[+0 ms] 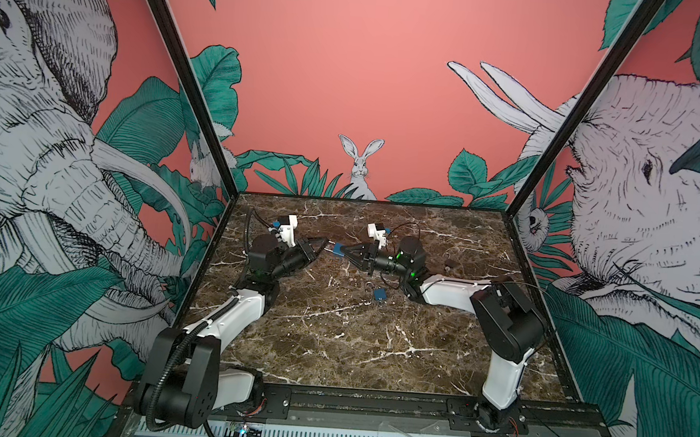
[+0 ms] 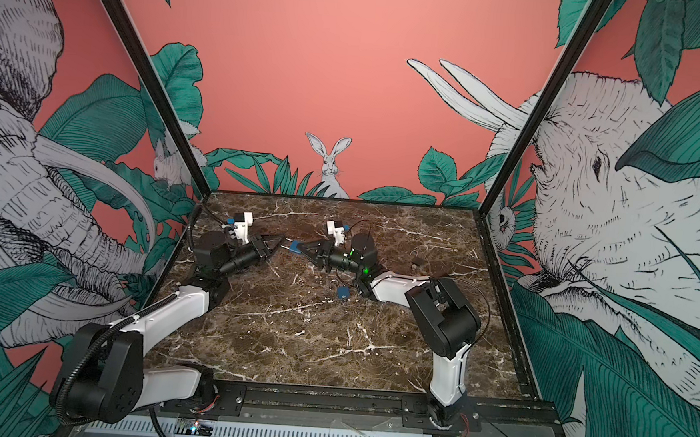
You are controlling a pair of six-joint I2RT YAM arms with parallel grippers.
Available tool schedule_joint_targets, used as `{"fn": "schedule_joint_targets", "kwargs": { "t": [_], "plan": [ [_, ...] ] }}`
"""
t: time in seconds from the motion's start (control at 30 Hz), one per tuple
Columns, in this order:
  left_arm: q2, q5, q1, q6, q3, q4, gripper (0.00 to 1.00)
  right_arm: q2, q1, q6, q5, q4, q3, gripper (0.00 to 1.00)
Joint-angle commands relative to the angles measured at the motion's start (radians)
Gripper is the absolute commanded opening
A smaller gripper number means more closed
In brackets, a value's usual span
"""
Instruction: Lock with the key
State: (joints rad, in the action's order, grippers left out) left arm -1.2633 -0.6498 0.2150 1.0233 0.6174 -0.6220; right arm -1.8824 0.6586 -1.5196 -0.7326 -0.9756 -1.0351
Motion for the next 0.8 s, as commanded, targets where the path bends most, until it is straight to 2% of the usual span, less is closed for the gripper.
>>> {"fn": "schedule_joint_targets", "kwargs": {
  "t": [0.0, 0.33, 0.6, 0.77],
  "plan": [
    [0.031, -0.135, 0.021, -0.04, 0.021, -0.112, 0.0, -0.041, -0.037, -0.002, 0.16, 0.052, -0.013, 0.0],
    [-0.021, -0.149, 0.049, -0.042, 0.039, -0.105, 0.0, -0.046, -0.028, 0.04, 0.129, -0.03, -0.045, 0.0],
    [-0.065, -0.147, 0.066, -0.051, 0.077, -0.036, 0.0, -0.079, -0.025, 0.046, 0.1, -0.266, -0.032, 0.0],
    [-0.081, -0.157, 0.079, -0.039, 0.084, -0.033, 0.0, -0.096, -0.027, 0.061, 0.084, -0.306, -0.042, 0.0]
  ]
}}
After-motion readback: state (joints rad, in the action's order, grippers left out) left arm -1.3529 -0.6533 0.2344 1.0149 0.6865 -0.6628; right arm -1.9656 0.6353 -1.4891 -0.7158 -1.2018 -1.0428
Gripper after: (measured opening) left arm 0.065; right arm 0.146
